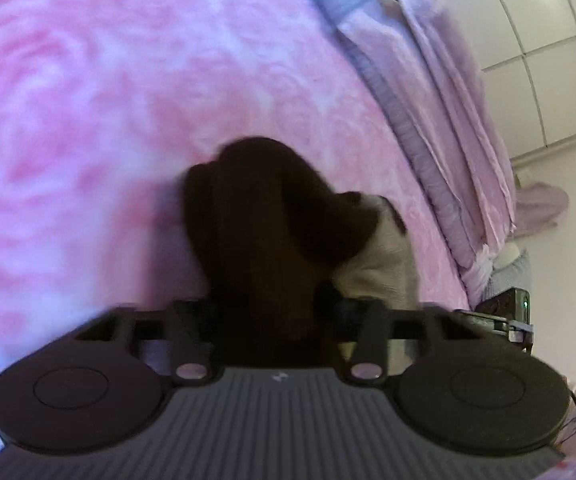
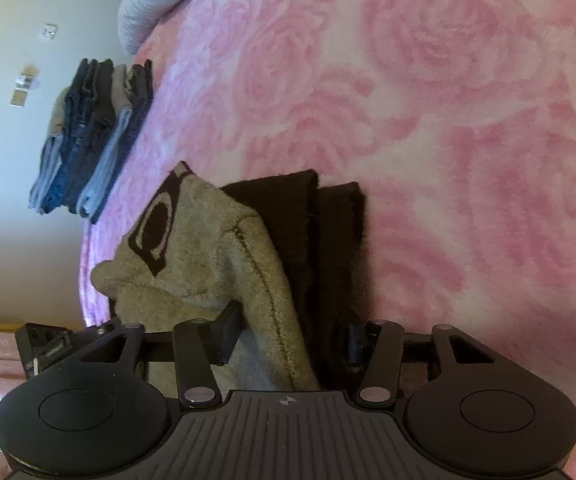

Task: Fold large clothes
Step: 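Lift the bundle with both grippers and carry it to the jeans stack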

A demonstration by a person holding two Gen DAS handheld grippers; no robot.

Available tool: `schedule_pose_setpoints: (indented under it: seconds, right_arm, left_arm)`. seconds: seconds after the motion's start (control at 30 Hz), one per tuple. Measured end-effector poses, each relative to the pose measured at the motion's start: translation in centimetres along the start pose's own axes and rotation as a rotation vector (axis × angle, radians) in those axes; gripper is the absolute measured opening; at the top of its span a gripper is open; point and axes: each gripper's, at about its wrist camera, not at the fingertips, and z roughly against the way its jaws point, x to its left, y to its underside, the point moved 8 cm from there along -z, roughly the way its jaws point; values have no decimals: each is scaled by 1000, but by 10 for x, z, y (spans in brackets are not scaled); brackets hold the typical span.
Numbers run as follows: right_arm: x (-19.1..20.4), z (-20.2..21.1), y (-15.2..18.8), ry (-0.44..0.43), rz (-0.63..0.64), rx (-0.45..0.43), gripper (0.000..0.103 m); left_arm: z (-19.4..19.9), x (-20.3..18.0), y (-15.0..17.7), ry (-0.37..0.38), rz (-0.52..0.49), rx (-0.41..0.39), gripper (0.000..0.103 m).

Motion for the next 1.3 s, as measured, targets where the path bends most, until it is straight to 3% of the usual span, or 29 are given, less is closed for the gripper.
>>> schedule_pose_setpoints:
  seconds: [0.03,0.2,0.3,0.37,0.5,0.73,0.9,1.07,1.17,1.3]
  right_arm:
    - [3,-1,0,-4,2,6,20]
    - [37,15,-7,-21,12,-35,17]
    - [85,18,-17,-30,62,-25,17]
    - [126,11,-29,-46,105,-17,17]
    - [229,-17,-69,-151,189,-14,17]
    - [425,-87,-156,-354,304,-6,17]
    - [512,-134,-222,-359,348,-15,17]
    - [534,-180,-268,-302,332,19,17]
    - [522,-213,-285,-251,307,51,17]
    - [490,-256,-299,-136,350,22,18]
  left_arm:
    - [-2,-4,-1,-8,9,-7,28]
    - [24,-12,-12,-36,6,-17,18]
    - [59,-17,-31,-50,-8,-47,17]
    - [93,-18,-55,-55,-5,-107,17]
    - [171,-16,-126,-79,-20,-262,17]
    - [310,-16,-285,-170,-130,-498,17]
    - [341,-8,-382,-198,-148,-555,17]
    - [327,27,-439,-197,-80,-543,17]
    - [310,63,-454,-203,-12,-507,17]
    - [279,109,-462,-252,25,-476,18]
